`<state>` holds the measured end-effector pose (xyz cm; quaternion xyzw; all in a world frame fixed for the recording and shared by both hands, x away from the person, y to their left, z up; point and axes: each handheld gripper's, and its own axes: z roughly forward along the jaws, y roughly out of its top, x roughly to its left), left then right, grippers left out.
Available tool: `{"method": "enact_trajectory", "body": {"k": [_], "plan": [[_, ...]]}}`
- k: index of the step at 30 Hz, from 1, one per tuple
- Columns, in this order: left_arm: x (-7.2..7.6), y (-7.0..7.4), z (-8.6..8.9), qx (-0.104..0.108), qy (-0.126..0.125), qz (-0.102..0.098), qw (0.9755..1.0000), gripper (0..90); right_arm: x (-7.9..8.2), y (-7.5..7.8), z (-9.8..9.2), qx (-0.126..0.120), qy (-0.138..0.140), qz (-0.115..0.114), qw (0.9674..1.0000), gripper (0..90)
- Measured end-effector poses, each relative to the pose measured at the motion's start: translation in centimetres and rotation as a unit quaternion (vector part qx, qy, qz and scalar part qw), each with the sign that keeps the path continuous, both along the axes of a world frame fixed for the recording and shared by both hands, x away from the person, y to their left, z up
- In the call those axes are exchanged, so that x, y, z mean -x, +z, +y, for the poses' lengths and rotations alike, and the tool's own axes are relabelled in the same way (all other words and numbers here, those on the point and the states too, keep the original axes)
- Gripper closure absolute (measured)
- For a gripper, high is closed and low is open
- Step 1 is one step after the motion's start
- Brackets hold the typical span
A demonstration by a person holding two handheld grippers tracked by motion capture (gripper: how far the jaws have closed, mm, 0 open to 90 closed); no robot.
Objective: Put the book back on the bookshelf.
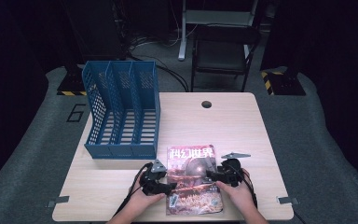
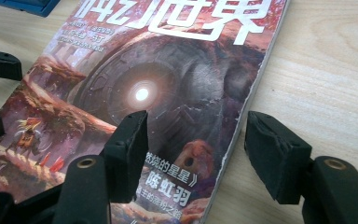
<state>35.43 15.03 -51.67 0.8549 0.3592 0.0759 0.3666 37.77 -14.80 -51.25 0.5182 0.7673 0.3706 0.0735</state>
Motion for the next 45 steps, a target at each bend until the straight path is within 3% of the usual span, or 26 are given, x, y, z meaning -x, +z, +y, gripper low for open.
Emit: {"method": "enact_trajectory", "body": {"k": [6,11,13,19,27,31,35,45], "plan": [[0.3,-0.1,-0.6,-0.005,-0.009,-0.011,0.9999,33.6,0.0,0.0,0.1,-0.003,-0.001,0.003,1.0,40.7],[0.3,-0.1,-0.6,-0.006,-0.008,-0.009,0.9999,33.7,0.0,0.0,0.0,-0.01,-0.004,0.004,0.9999,41.7],[0.4,-0.1,-0.7,-0.008,-0.003,-0.013,0.9999,33.7,0.2,0.1,0.2,-0.012,-0.013,0.015,0.9997,42.7],[0.6,-0.1,-0.9,-0.01,0.003,-0.014,0.9998,34.0,0.2,0.2,0.2,0.004,-0.01,0.002,0.9999,46.1],[0.7,0.0,-1.1,-0.014,0.001,-0.015,0.9998,34.4,0.7,0.6,0.0,-0.005,-0.017,-0.002,0.9998,47.7],[0.8,0.0,-1.2,-0.014,-0.003,-0.016,0.9998,34.5,1.2,1.1,-0.2,-0.028,-0.023,0.003,0.9993,48.8],[0.8,-0.1,-1.2,-0.011,0.0,-0.017,0.9998,34.6,1.4,1.3,-0.2,-0.017,-0.021,-0.001,0.9996,47.9],[0.8,-0.4,-1.4,0.001,-0.008,-0.029,0.9996,34.6,0.9,0.4,-0.7,-0.016,-0.04,0.028,0.9987,43.1]]}}
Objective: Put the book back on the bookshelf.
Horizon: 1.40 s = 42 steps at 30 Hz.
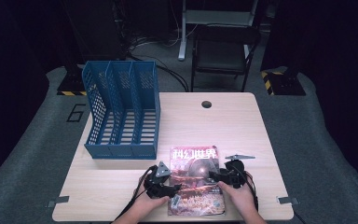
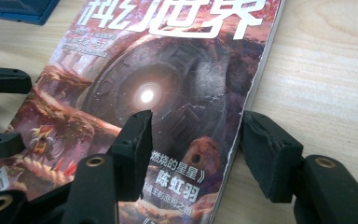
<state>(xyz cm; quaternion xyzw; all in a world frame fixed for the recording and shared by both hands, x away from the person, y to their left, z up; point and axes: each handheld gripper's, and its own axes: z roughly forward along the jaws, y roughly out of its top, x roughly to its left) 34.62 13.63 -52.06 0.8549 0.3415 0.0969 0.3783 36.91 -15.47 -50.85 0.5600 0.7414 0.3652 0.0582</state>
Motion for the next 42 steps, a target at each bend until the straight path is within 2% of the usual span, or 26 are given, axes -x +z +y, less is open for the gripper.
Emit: {"method": "enact_trajectory", "body": {"k": [5,6,11,13,14,17,22,23,25,26,27,30,36,39,42], "plan": [[0.0,-0.1,-0.1,0.003,-0.001,-0.004,1.0,34.6,-0.1,-0.2,-0.3,-0.019,-0.016,0.008,0.9997,42.4],[0.0,-0.1,-0.1,0.002,-0.001,-0.004,1.0,34.6,-0.1,-0.3,-0.3,-0.02,-0.018,0.002,0.9996,42.4],[0.0,-0.1,-0.1,0.002,0.0,-0.003,1.0,34.6,0.0,-0.3,0.1,-0.009,-0.024,-0.004,0.9997,41.1],[0.0,-0.1,-0.1,0.002,0.001,-0.003,1.0,34.7,0.0,-0.3,0.0,-0.019,-0.027,-0.001,0.9995,41.0],[0.0,-0.1,-0.1,0.002,0.001,-0.003,1.0,34.7,-0.1,-0.4,-0.3,-0.032,-0.026,0.002,0.9991,41.0],[0.0,-0.1,-0.1,0.003,0.001,-0.004,1.0,34.7,-0.1,-0.3,-0.5,-0.043,-0.03,0.01,0.9985,41.0],[0.0,-0.1,-0.1,0.004,0.001,-0.004,1.0,34.7,0.0,0.0,-0.7,-0.049,-0.021,-0.005,0.9986,42.2],[0.1,-0.1,-0.1,0.003,0.001,-0.004,1.0,34.7,0.1,0.2,-0.7,-0.055,-0.025,0.001,0.9982,42.8],[0.1,-0.1,-0.1,0.004,0.002,-0.005,1.0,34.7,0.2,0.6,-0.9,-0.073,-0.021,-0.006,0.9971,44.1],[0.1,-0.1,-0.1,0.004,0.002,-0.005,1.0,34.7,0.3,1.0,-0.9,-0.091,-0.019,-0.004,0.9956,44.4],[0.1,-0.1,-0.1,0.005,0.003,-0.004,1.0,34.7,0.2,1.0,-1.0,-0.09,-0.013,-0.013,0.9957,44.4],[0.1,-0.1,-0.1,0.006,0.003,-0.005,1.0,34.7,0.2,1.3,-1.1,-0.095,-0.004,-0.02,0.9953,44.4],[0.1,-0.2,0.0,0.007,0.002,-0.008,0.9999,34.7,0.4,2.0,-1.0,-0.119,0.01,-0.024,0.9926,44.5],[0.2,-0.2,0.0,0.009,0.001,-0.007,0.9999,34.7,0.5,2.1,-0.8,-0.119,0.017,-0.031,0.9923,44.6],[0.2,-0.2,0.0,0.01,0.001,-0.007,0.9999,34.7,0.2,1.9,-0.4,-0.109,0.015,-0.03,0.9934,44.3]]}}
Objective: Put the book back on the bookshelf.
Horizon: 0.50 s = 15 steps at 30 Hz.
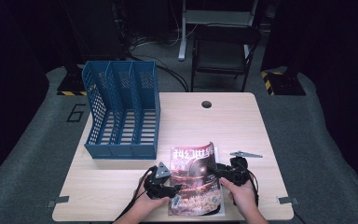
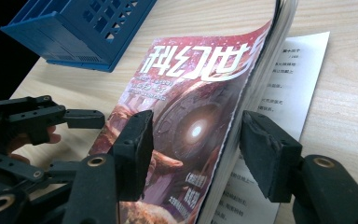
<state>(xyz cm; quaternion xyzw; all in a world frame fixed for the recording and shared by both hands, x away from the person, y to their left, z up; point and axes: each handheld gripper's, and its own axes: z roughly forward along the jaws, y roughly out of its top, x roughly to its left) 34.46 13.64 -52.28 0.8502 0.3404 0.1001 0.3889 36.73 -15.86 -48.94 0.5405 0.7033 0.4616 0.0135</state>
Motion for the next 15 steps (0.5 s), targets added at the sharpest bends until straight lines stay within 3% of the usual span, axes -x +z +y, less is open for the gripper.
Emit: {"method": "enact_trajectory", "body": {"k": [7,8,15], "plan": [[0.1,0.0,0.0,0.003,0.002,0.001,1.0,34.7,-0.8,-0.9,0.1,-0.018,-0.002,0.019,0.9997,44.0],[0.1,0.0,0.0,0.002,0.0,0.002,1.0,34.8,-0.9,-1.4,0.4,-0.01,0.002,0.033,0.9994,43.6],[0.1,-0.1,0.0,0.004,0.002,-0.004,1.0,34.8,-1.2,-1.9,1.1,0.02,0.015,0.044,0.9987,41.1]]}}
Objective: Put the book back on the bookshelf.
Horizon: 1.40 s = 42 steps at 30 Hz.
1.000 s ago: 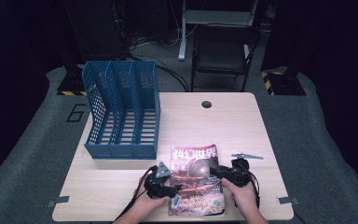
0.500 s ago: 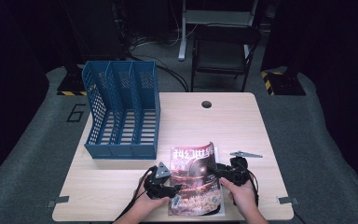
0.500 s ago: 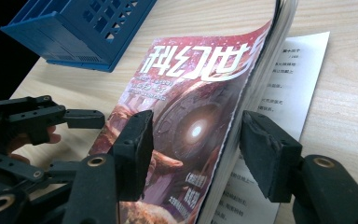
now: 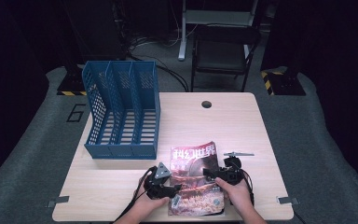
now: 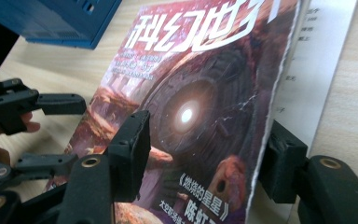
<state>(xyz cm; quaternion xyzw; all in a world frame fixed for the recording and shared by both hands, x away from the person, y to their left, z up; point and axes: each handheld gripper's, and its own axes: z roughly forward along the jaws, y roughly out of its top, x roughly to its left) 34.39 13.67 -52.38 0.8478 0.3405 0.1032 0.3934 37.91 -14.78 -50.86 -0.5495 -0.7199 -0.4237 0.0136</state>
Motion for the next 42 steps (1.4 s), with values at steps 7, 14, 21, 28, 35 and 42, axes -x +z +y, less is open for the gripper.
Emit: {"method": "enact_trajectory", "body": {"k": [7,14,21,28,35,42], "plan": [[0.0,0.0,0.0,-0.001,0.0,0.001,1.0,34.8,0.3,-0.3,1.3,0.036,0.049,0.003,0.9981,35.5],[0.0,0.0,0.1,0.0,-0.002,0.003,1.0,34.8,0.1,-0.4,1.2,0.025,0.061,0.007,0.9978,31.8],[0.0,-0.1,0.0,0.002,0.001,-0.001,1.0,34.8,0.1,-0.5,0.8,0.006,0.041,0.02,0.9989,36.6],[0.1,0.0,0.1,0.001,0.001,-0.001,1.0,34.8,0.2,-0.5,0.8,0.023,0.04,0.01,0.9989,44.1],[0.1,-0.1,0.0,0.005,0.003,-0.001,1.0,34.8,0.0,-0.8,0.0,0.013,0.021,0.016,0.9996,60.8],[0.1,0.0,0.1,0.004,-0.001,0.002,1.0,34.8,0.0,-0.8,0.0,0.016,0.013,0.017,0.9996,65.9]]}}
